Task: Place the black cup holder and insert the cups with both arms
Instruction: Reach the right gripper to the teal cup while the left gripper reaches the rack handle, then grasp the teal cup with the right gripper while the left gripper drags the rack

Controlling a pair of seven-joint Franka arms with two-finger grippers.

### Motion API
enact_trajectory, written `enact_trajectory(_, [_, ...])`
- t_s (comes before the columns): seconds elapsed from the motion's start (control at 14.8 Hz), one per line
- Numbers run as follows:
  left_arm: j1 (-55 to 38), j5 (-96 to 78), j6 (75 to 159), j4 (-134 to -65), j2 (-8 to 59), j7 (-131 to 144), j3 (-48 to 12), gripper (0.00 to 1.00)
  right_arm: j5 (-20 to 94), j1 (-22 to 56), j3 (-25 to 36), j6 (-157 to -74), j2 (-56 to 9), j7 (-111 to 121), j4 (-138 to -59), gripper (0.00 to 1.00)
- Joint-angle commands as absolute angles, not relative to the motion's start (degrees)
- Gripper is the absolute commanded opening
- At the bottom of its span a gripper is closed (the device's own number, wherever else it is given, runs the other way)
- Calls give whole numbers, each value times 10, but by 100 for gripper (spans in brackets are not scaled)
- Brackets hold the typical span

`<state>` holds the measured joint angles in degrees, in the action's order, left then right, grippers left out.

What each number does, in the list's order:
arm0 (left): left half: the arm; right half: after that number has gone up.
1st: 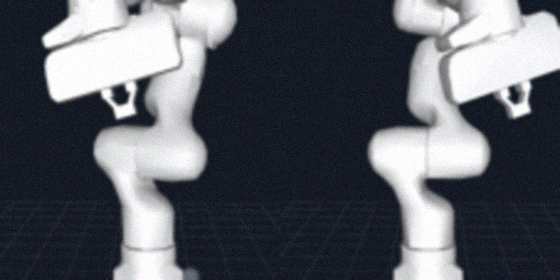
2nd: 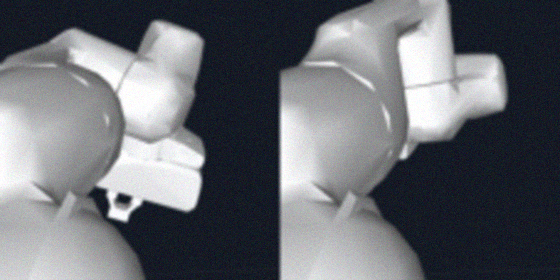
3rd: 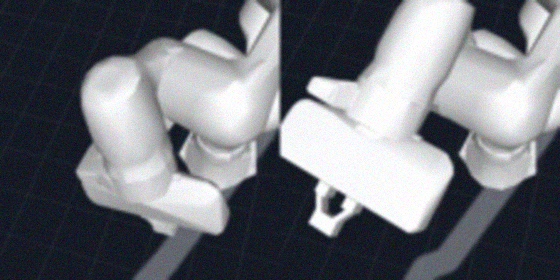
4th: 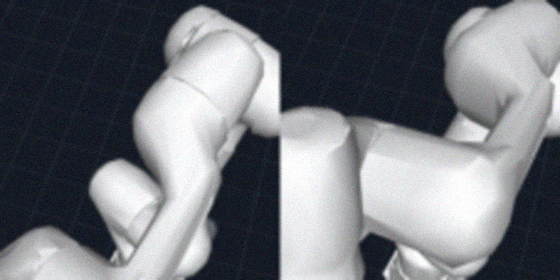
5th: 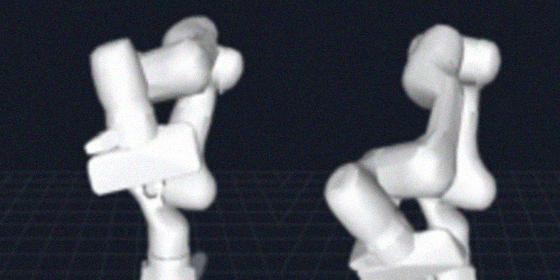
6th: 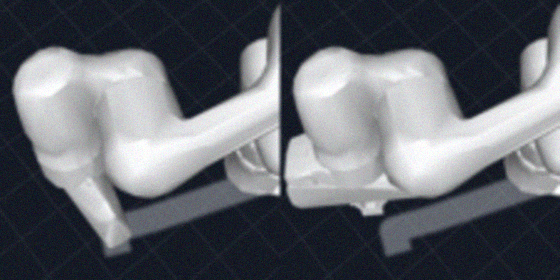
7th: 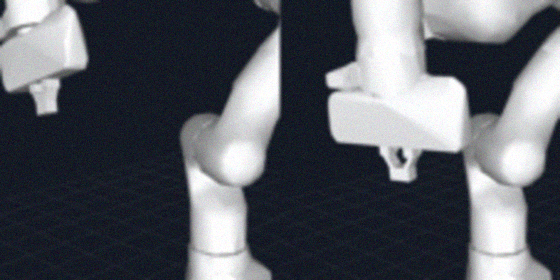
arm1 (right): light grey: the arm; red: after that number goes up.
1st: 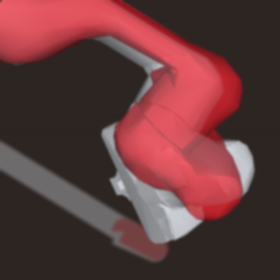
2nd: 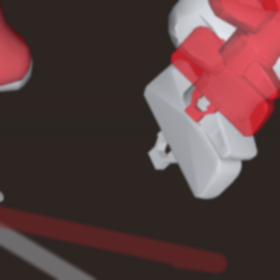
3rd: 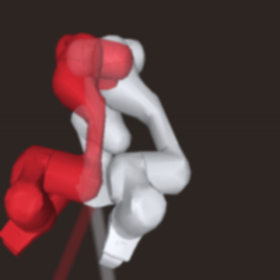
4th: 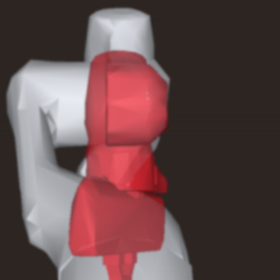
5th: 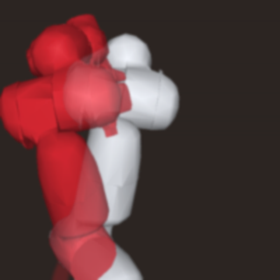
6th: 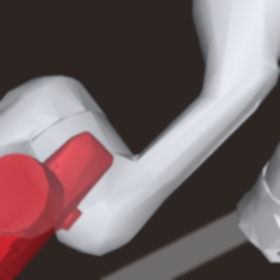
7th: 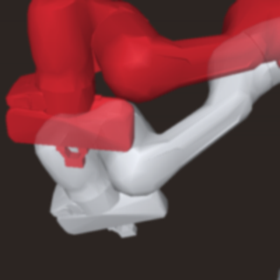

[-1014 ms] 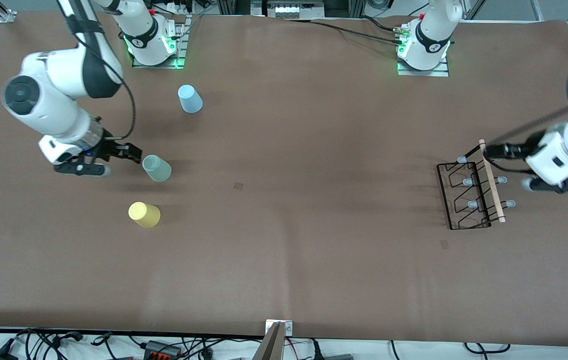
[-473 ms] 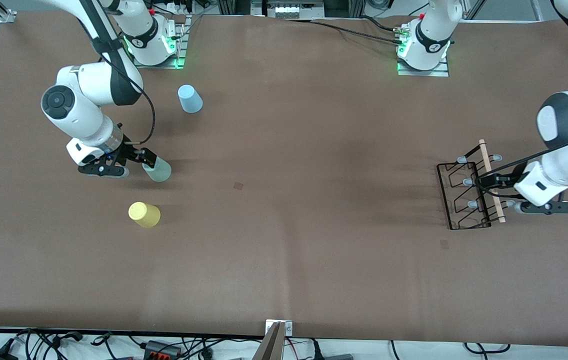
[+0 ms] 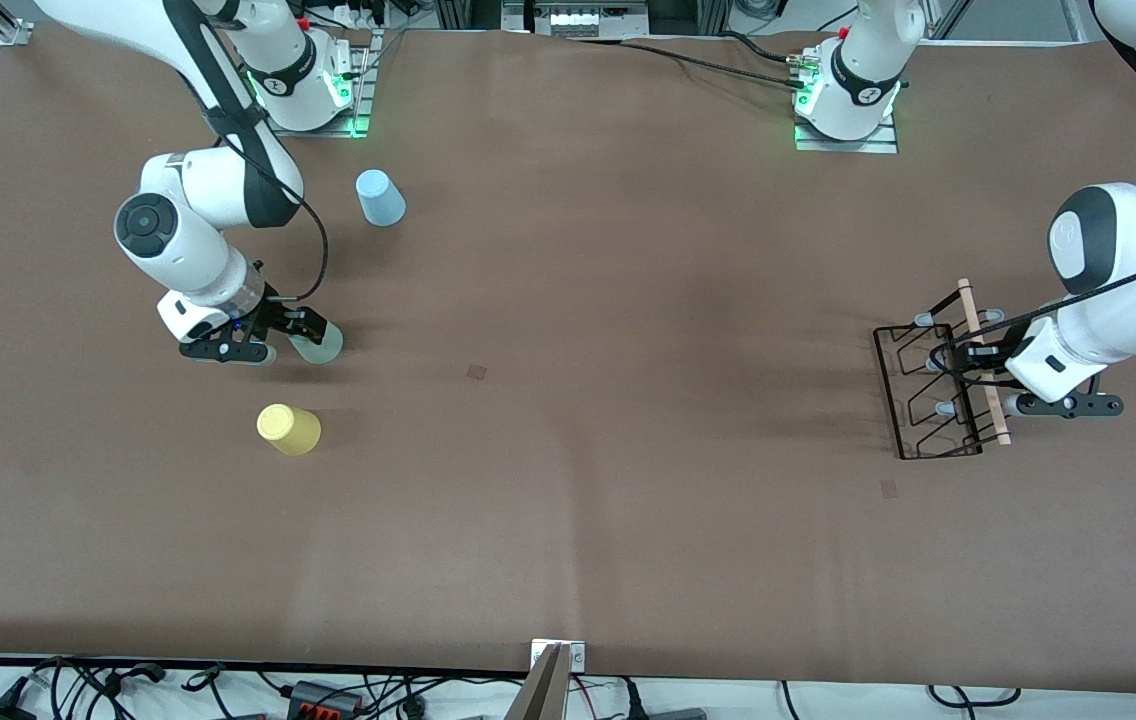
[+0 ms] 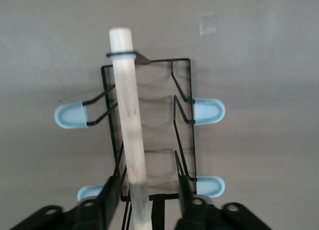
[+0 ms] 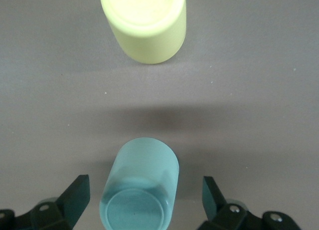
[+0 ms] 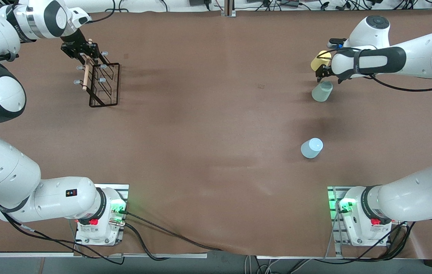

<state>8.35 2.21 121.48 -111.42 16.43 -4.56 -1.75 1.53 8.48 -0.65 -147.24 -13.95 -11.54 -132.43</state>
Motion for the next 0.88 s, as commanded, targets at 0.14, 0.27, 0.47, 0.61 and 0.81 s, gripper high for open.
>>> enact_trajectory(0.14, [89, 35, 1217, -1130, 149, -51, -20, 7, 18, 96, -6, -1487, -151, -129, -1332, 100])
enact_trajectory(0.27, [89, 35, 1217, -1124, 147, -51, -24, 1, 18, 98, -10, -1487, -155, -134, -1332, 100])
enact_trajectory(0.47, [72, 35, 1164, -1064, 143, -44, -35, 1, 18, 98, -10, -1487, -156, -134, -1332, 100])
enact_trajectory(0.61, [55, 34, 1076, -996, 149, -41, -64, 1, 18, 98, -10, -1486, -157, -134, -1332, 100])
enact_trajectory(0.81, [9, 26, 1036, -953, 164, -41, -105, 1, 18, 98, -10, -1484, -157, -134, -1332, 99])
